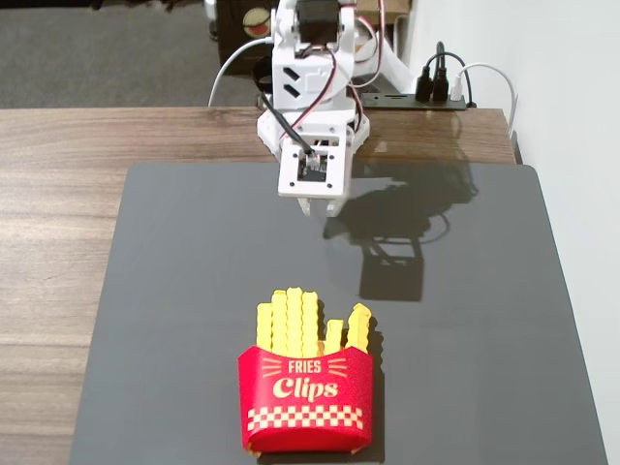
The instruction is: Grab a fry
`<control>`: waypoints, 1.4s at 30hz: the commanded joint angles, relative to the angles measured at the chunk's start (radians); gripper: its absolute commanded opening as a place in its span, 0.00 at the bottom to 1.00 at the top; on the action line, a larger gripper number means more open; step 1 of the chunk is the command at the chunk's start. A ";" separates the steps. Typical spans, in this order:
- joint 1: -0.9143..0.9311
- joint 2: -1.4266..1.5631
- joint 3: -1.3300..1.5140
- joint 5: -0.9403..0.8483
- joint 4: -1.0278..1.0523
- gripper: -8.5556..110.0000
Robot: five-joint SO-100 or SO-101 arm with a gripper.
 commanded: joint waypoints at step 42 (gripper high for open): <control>-0.069 -0.893 -0.604 0.051 -0.308 0.31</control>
